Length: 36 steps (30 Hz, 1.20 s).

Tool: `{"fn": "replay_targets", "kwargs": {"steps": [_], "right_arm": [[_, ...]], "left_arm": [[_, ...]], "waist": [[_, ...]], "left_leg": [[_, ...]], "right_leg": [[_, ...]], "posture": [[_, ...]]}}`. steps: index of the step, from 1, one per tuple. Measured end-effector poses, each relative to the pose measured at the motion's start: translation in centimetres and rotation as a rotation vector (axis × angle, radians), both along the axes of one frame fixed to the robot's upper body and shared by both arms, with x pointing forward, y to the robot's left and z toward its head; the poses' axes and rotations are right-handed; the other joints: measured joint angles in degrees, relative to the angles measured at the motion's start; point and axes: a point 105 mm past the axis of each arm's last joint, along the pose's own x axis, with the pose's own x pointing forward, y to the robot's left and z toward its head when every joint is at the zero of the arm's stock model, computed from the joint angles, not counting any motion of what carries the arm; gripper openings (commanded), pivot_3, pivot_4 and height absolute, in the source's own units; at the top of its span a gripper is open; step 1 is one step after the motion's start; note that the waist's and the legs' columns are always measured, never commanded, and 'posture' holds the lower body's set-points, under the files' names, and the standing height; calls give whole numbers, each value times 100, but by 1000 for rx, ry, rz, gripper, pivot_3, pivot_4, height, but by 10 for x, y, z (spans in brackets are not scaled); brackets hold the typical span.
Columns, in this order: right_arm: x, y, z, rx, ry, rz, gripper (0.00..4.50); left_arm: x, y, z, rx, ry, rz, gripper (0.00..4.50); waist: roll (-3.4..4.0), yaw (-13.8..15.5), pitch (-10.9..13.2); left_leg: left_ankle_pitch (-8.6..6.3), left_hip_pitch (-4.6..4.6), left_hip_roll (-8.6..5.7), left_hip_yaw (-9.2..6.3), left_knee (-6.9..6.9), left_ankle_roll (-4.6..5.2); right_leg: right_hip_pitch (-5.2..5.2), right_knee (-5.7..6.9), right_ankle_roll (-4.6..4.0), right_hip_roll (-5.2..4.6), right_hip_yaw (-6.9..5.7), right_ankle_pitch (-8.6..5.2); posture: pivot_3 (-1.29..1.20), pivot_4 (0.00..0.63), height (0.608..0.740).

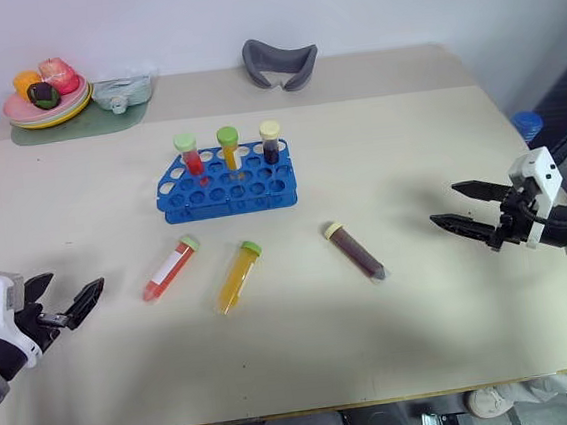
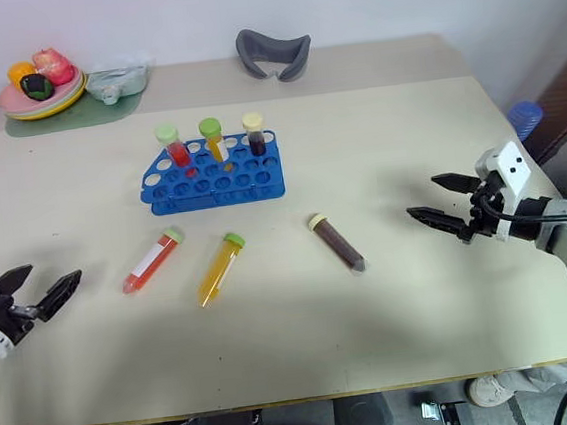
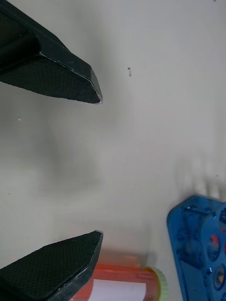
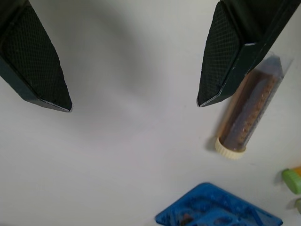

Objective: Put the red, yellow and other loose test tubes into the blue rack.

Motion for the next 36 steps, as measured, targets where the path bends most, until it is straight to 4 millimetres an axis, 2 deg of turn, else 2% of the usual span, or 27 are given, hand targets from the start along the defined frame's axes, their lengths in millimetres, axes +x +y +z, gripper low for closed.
{"fn": "replay_targets", "kwargs": {"steps": [7,16,19,21,24,28,30,33,34,36], "right_arm": [[1,11,-5,22,-4,16,4326],[6,28,-13,14,11,-15,4326],[7,41,-6,-1,14,-7,4326],[6,50,2,-5,12,-3,4326],[-3,65,8,-11,61,18,4326],[-16,90,24,-124,102,44,4326],[-22,104,18,-114,179,49,4326],[-22,135,6,-35,297,42,4326],[-22,148,0,-56,325,43,4326],[-21,158,-8,-107,339,25,4326]], "left_arm": [[2,-3,2,-16,-4,0,4437],[16,-17,16,-35,-65,-41,4437],[27,-38,20,-39,-86,-124,4437],[32,-55,16,-38,-67,-208,4437],[34,-75,13,-5,-27,-344,4437],[36,-116,18,39,-43,-595,4437],[33,-129,15,49,-41,-676,4437],[31,-151,13,47,-47,-803,4437],[29,-160,14,40,-58,-846,4437],[28,-167,12,30,-67,-885,4437]], "waist": [[0,-1,0],[0,6,0],[0,9,0],[0,6,0],[3,14,2],[6,37,3],[6,29,3],[9,7,5],[10,7,5],[10,6,4]], "left_leg": [[0,0,0,0,0,0],[0,0,0,-1,1,0],[0,-1,-1,-1,2,0],[0,-1,0,-2,0,0],[0,-5,0,-3,-2,0],[0,-4,1,-2,1,0],[-1,-6,2,-2,-2,3],[-1,-13,2,-3,1,3],[-1,-13,2,-3,1,3],[-1,-21,2,-3,1,3]], "right_leg": [[0,0,0,0,0,0],[0,2,0,0,0,0],[0,1,1,-1,0,1],[-1,2,1,1,0,1],[-7,2,0,2,0,0],[-6,3,-1,3,0,0],[-9,1,-1,4,0,0],[-18,10,-2,6,1,1],[-19,11,-2,6,1,1],[-25,9,-2,4,0,0]], "posture": [[0,150,740],[0,150,740],[0,150,740],[0,150,740],[0,150,740],[0,150,740],[0,150,740],[0,150,740],[0,150,740],[0,150,740]]}}
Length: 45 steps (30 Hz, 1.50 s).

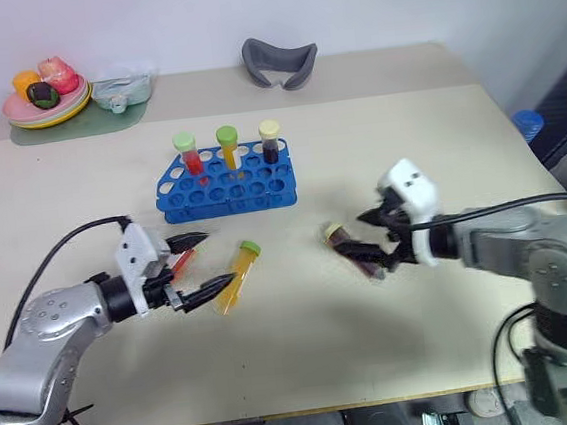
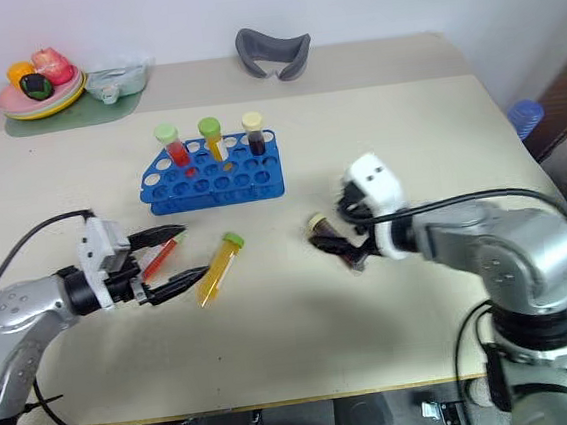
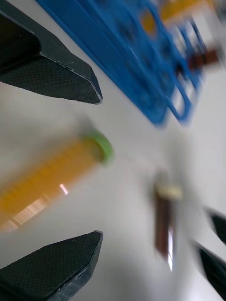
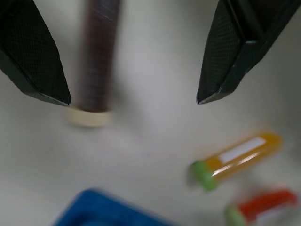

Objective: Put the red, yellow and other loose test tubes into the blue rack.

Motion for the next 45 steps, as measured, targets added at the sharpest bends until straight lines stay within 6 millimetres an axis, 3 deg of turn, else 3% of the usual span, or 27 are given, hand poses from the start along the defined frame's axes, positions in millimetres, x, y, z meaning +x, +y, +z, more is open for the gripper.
{"fn": "replay_targets", "kwargs": {"steps": [7,14,19,28,41,44,45], "right_arm": [[18,8,-5,-134,-48,-99,4326],[24,2,-14,-197,-7,-143,4326],[26,-7,-20,-258,28,-182,4326],[29,-6,-32,-266,139,-220,4326],[35,-2,-34,-295,181,-252,4326],[37,-3,-34,-306,181,-260,3492],[37,-4,-34,-310,180,-266,2970]], "left_arm": [[-15,-10,-19,33,43,-70,4437],[-23,-17,-22,38,32,-99,4437],[-26,-19,-24,34,28,-91,4437],[-26,-21,-27,40,4,-97,4437],[-25,-21,-30,36,7,-96,4437],[-25,-21,-30,36,5,-96,4500],[-25,-21,-30,36,4,-95,4500]], "waist": [[1,-18,0],[1,-21,0],[1,-25,0],[1,-23,0],[0,-28,-1],[0,-28,-1],[0,-28,-1]], "left_leg": [[0,-3,0,1,-1,0],[-1,-4,0,1,-1,1],[-1,-4,0,1,-1,2],[-1,-4,1,1,0,2],[-1,-4,2,1,0,3],[-1,-3,2,1,0,3],[-1,-4,2,1,0,3]], "right_leg": [[-8,2,0,-1,0,0],[-7,2,0,-1,0,0],[-8,2,0,-1,1,0],[-8,2,0,0,2,0],[-8,2,0,2,2,0],[-8,2,-1,2,2,0],[-8,2,-1,2,2,0]], "posture": [[0,150,740],[0,150,740],[0,150,740],[0,150,740],[0,150,740],[0,150,740],[0,150,740]]}}
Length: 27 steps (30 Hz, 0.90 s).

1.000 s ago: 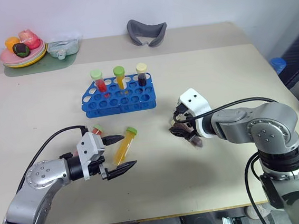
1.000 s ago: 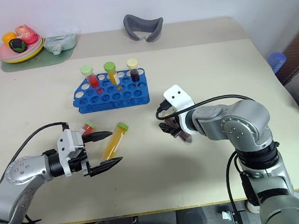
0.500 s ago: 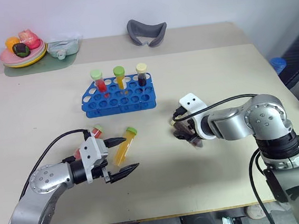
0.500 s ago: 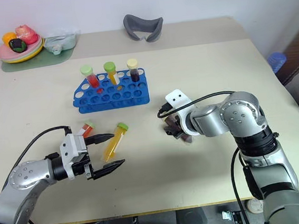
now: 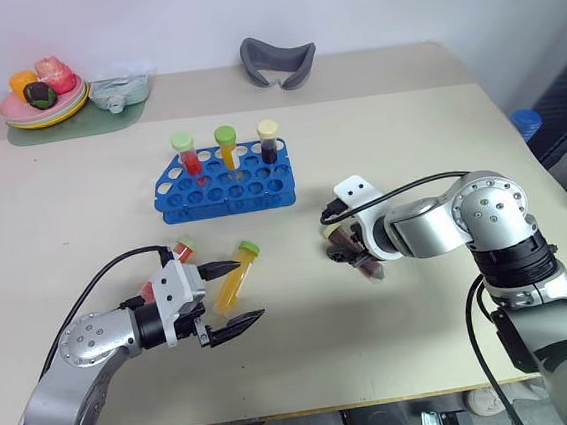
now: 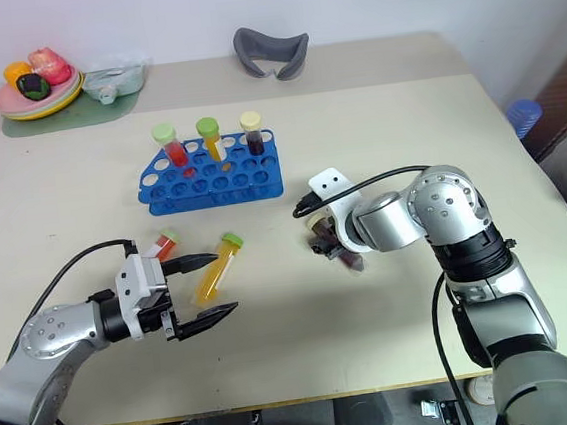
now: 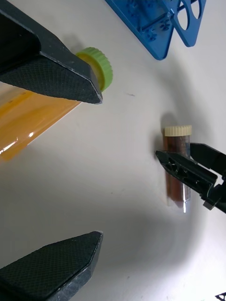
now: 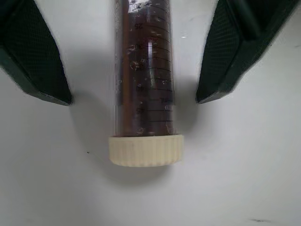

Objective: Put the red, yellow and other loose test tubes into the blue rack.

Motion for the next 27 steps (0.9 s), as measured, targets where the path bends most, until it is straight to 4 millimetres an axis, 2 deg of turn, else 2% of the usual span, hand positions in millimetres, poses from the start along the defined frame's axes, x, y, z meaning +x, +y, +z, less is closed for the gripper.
{"fn": "replay_targets", "kwargs": {"steps": [1,7,10,11,12,18,21,25,27], "right_arm": [[0,0,0,-1,-1,0,2535],[1,1,1,-18,-12,4,2535],[0,3,0,-20,-13,15,1628],[-1,5,0,-18,-14,22,1128],[-1,6,0,-17,-16,28,815],[-1,6,1,-20,-21,27,794],[0,15,7,-18,-68,59,794],[-1,38,43,35,-281,194,794],[2,53,63,122,-423,258,794]], "left_arm": [[0,0,0,2,-2,2,4500],[2,1,0,10,-12,15,4500],[3,0,0,11,-15,17,4500],[3,0,0,11,-16,19,4500],[4,0,0,11,-17,21,4500],[8,-1,5,12,-31,25,4500],[13,-1,9,15,-38,48,4500],[24,8,21,-35,-58,143,4500],[31,18,31,-94,-79,222,4500]], "waist": [[0,-1,0],[0,-2,0],[0,-3,0],[0,0,0],[0,1,0],[0,-2,0],[7,-4,4],[12,9,8],[12,11,7]], "left_leg": [[0,0,0,0,0,0],[0,0,0,0,-1,0],[0,0,1,0,-1,0],[0,0,1,0,-1,1],[0,0,1,0,-1,1],[0,0,1,0,-1,1],[0,-3,1,0,-1,1],[-1,-15,1,-1,-8,1],[-1,-15,1,0,-8,2]], "right_leg": [[0,0,0,0,0,0],[-1,0,0,1,0,0],[-1,0,-1,1,0,0],[-1,0,-1,1,0,-1],[-1,0,-1,1,0,-1],[-1,0,-1,1,0,-1],[-9,3,-1,2,1,-1],[-26,2,0,1,0,-1],[-24,-1,0,0,0,-1]], "posture": [[0,150,740],[0,150,740],[0,150,740],[0,150,740],[0,150,740],[0,150,740],[0,150,740],[0,150,740],[0,150,740]]}}
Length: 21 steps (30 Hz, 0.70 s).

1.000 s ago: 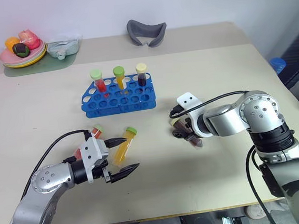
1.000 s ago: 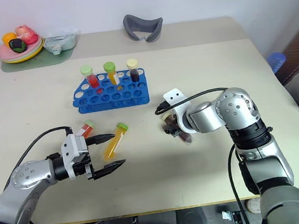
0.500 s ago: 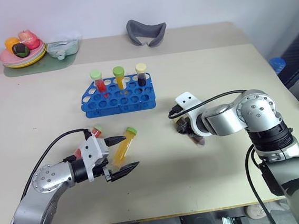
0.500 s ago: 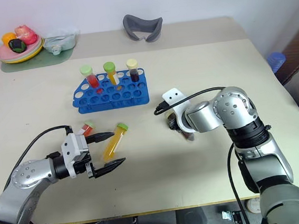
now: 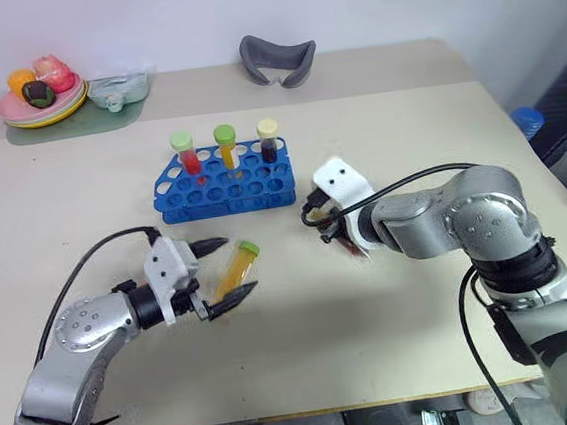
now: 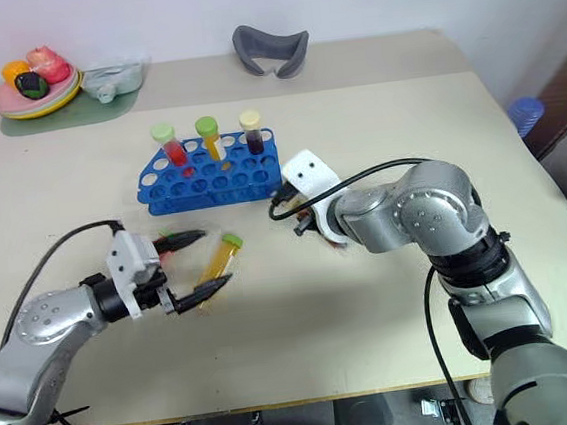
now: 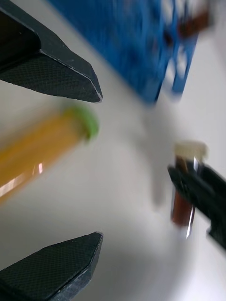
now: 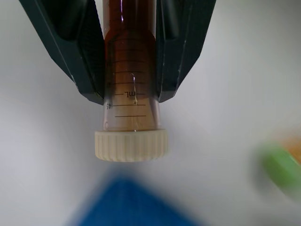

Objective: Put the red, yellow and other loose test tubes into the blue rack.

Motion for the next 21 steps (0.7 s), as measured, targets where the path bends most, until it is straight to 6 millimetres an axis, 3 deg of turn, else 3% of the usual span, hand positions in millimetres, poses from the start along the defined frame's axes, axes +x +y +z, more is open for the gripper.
{"fn": "replay_targets", "kwargs": {"steps": [4,9,14,21], "right_arm": [[7,26,30,208,-193,129,794],[22,61,40,507,-260,208,794],[48,68,37,564,-405,155,794],[65,68,28,613,-506,88,794]], "left_arm": [[18,23,15,-125,-62,171,4500],[25,33,8,-212,-69,278,4500],[27,48,-2,-249,-95,401,4500],[29,46,9,-322,-162,419,4500]], "waist": [[-2,-14,-1],[-3,-14,-2],[-4,-5,-2],[-3,-12,-2]], "left_leg": [[0,3,0,2,7,0],[1,3,0,2,6,-3],[3,3,-3,3,7,-5],[7,4,-2,3,6,-12]], "right_leg": [[4,4,0,0,0,0],[1,11,0,-1,0,1],[2,12,0,-4,0,1],[0,18,0,-4,0,1]], "posture": [[0,150,740],[0,150,740],[0,150,740],[0,150,740]]}}
